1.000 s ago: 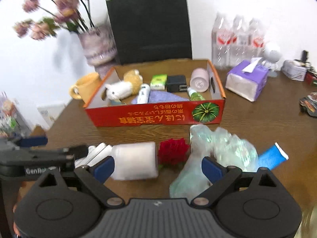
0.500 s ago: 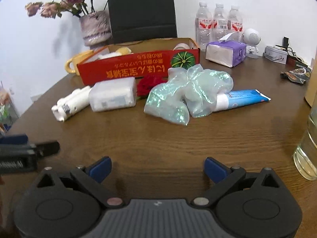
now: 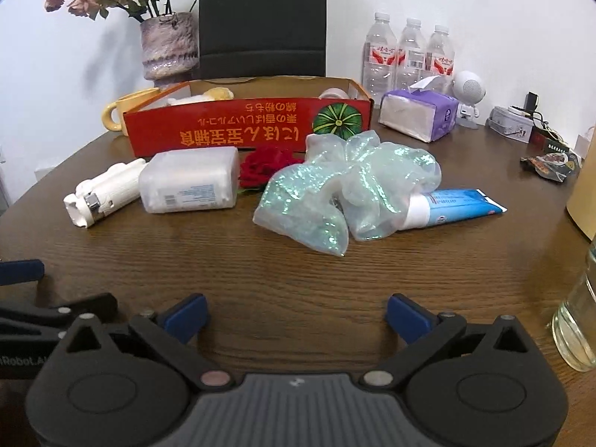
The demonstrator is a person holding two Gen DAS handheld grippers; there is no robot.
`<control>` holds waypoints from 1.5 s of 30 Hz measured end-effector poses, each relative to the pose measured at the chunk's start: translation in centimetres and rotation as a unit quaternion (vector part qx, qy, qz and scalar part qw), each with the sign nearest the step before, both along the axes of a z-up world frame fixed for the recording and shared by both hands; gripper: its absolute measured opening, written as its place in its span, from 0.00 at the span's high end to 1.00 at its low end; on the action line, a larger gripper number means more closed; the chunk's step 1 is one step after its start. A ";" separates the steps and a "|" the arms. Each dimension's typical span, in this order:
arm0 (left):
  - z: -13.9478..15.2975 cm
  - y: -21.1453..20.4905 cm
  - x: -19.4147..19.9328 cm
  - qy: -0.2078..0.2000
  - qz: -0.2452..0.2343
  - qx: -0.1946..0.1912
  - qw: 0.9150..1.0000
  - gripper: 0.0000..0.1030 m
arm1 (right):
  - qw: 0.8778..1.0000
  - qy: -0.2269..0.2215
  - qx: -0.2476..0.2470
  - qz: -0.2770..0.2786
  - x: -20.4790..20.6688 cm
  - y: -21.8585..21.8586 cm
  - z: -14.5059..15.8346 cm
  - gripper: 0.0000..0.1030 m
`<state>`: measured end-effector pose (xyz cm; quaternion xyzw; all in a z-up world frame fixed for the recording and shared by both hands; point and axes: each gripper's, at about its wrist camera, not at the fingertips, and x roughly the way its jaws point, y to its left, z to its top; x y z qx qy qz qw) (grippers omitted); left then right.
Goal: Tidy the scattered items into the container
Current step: 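Withdraw both grippers from the box back over the table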
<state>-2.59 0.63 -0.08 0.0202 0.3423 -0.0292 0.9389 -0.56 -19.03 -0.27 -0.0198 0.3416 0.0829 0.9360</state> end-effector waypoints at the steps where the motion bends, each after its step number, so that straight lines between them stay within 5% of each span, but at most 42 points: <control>1: 0.0 0.0 0.0 0.000 0.000 0.000 1.000 0.00 | 1.000 0.000 0.000 0.001 0.0 0.0 0.0 0.00; 45: 0.0 -0.1 0.2 -0.001 0.001 -0.001 1.000 0.00 | 1.000 0.000 -0.001 0.001 0.2 0.3 0.1 0.00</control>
